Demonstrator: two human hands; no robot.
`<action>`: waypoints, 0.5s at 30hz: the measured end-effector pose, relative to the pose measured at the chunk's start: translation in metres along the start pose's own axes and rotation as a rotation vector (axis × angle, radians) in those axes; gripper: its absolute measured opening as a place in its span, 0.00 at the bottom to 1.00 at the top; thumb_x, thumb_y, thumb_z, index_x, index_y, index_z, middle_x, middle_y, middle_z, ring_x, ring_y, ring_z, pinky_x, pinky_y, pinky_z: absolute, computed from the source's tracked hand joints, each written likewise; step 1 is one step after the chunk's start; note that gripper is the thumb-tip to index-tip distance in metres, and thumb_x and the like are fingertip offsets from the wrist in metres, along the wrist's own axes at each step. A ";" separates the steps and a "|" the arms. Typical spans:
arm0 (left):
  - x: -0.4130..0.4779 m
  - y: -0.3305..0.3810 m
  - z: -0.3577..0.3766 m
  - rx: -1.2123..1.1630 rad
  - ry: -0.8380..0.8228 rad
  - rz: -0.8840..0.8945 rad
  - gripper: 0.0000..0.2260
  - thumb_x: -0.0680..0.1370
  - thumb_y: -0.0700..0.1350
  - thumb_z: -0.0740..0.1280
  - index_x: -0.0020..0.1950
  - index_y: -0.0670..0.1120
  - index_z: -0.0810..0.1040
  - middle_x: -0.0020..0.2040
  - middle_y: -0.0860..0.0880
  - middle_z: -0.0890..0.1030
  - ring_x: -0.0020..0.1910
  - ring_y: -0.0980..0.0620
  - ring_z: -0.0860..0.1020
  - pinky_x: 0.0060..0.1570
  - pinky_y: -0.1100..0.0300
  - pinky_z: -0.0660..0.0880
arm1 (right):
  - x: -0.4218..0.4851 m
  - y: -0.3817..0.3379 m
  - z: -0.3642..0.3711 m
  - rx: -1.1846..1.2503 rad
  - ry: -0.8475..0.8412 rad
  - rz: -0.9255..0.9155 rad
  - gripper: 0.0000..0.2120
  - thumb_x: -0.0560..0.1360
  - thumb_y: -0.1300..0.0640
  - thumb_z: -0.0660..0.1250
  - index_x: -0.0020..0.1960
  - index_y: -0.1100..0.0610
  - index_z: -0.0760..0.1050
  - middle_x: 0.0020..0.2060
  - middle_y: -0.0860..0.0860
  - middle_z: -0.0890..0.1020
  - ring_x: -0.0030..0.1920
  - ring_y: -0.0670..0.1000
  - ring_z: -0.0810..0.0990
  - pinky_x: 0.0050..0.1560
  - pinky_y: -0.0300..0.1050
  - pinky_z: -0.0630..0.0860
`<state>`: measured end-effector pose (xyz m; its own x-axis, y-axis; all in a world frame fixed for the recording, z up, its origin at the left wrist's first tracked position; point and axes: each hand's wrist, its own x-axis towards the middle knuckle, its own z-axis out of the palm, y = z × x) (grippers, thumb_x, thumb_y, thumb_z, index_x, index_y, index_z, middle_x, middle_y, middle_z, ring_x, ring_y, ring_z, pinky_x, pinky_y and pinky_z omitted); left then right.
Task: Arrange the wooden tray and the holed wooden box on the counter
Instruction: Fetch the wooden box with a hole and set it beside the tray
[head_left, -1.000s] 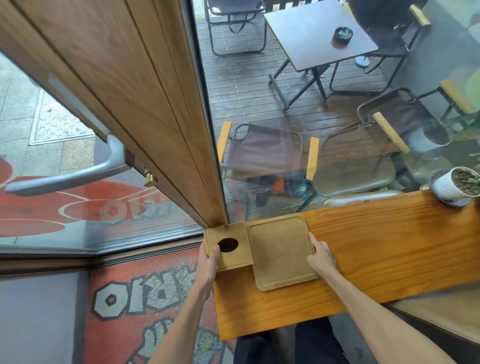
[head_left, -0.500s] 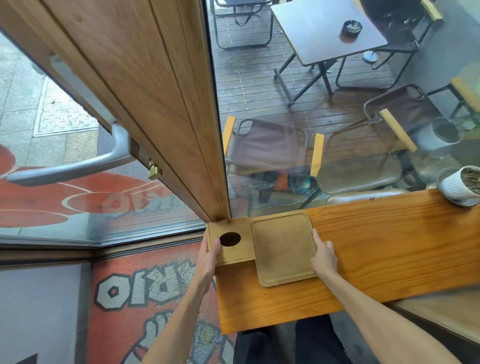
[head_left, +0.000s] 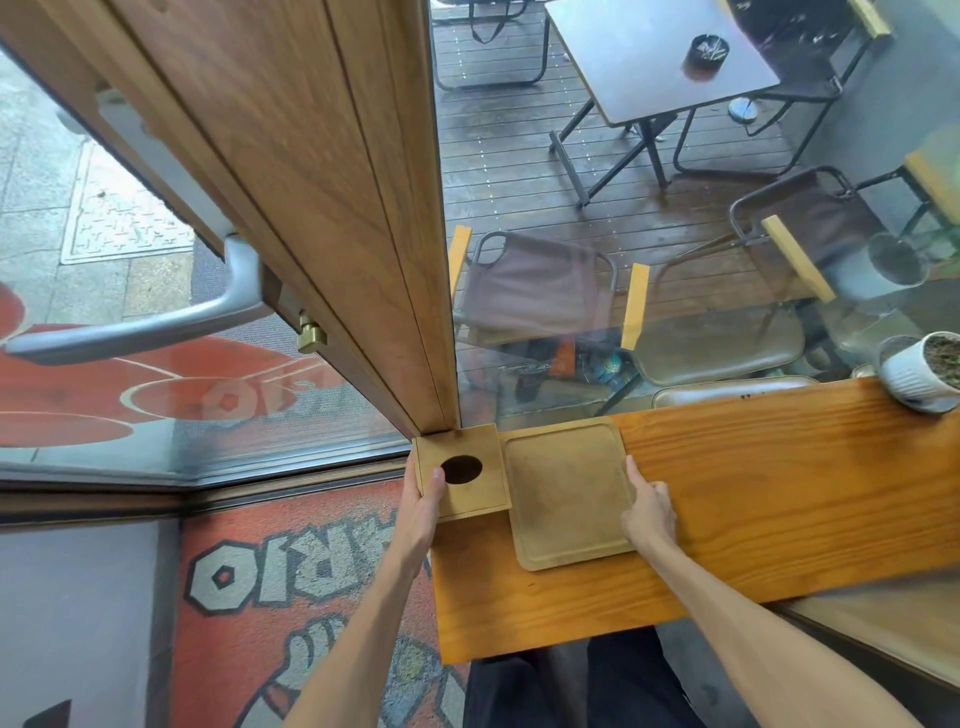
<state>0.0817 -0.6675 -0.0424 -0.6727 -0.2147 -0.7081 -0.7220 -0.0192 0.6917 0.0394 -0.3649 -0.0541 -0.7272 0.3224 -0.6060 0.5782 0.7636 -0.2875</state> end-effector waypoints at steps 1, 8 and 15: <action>0.000 0.000 0.000 0.000 -0.001 -0.001 0.37 0.77 0.68 0.59 0.80 0.61 0.44 0.82 0.51 0.50 0.80 0.41 0.55 0.73 0.30 0.57 | 0.000 0.000 -0.001 -0.002 -0.001 0.002 0.39 0.77 0.72 0.59 0.79 0.43 0.53 0.53 0.53 0.69 0.39 0.51 0.72 0.41 0.46 0.71; -0.002 0.002 0.001 -0.040 0.006 -0.002 0.34 0.79 0.65 0.60 0.80 0.61 0.46 0.82 0.53 0.53 0.80 0.44 0.55 0.73 0.31 0.58 | 0.001 0.003 -0.002 -0.022 0.005 -0.015 0.38 0.76 0.73 0.58 0.79 0.44 0.56 0.52 0.54 0.71 0.39 0.50 0.72 0.41 0.46 0.70; -0.004 0.003 0.001 -0.022 0.009 0.009 0.34 0.78 0.66 0.59 0.80 0.61 0.47 0.81 0.54 0.55 0.79 0.45 0.58 0.73 0.32 0.59 | -0.001 0.006 0.003 -0.013 0.039 -0.026 0.38 0.76 0.74 0.58 0.78 0.45 0.56 0.51 0.54 0.71 0.38 0.51 0.71 0.40 0.46 0.70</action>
<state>0.0821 -0.6652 -0.0375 -0.6778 -0.2239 -0.7003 -0.7119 -0.0383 0.7012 0.0449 -0.3620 -0.0570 -0.7559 0.3236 -0.5692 0.5542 0.7791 -0.2931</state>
